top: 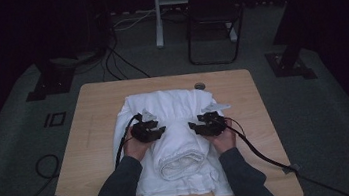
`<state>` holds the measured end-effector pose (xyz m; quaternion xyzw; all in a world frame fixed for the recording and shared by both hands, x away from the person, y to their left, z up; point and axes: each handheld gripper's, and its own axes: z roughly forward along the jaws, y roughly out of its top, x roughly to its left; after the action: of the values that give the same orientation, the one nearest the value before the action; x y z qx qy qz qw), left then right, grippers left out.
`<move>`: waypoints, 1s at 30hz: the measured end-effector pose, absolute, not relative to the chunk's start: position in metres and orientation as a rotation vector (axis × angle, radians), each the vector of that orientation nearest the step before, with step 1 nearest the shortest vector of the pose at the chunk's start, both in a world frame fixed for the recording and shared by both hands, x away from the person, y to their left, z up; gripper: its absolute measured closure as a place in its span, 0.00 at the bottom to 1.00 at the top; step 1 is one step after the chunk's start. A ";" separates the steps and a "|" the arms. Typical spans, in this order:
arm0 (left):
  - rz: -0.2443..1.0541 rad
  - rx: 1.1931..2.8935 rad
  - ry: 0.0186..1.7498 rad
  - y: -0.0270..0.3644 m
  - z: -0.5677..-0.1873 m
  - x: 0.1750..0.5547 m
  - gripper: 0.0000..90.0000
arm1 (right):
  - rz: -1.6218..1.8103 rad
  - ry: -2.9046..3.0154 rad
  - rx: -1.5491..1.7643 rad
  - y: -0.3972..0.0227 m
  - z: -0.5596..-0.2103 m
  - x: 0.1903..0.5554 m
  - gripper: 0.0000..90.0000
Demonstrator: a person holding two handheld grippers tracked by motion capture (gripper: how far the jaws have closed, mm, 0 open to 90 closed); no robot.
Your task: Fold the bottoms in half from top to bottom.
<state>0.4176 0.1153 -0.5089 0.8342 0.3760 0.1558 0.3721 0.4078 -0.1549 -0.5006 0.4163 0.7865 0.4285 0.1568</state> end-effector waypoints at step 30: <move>0.217 2.173 0.963 0.138 -0.533 0.328 0.63 | 1.088 2.332 1.100 -0.150 -0.547 0.343 0.44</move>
<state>0.3284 0.1375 -0.5325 0.8465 0.3750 0.0843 0.3685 0.3431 -0.1504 -0.5468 0.3872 0.8210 0.3832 0.1708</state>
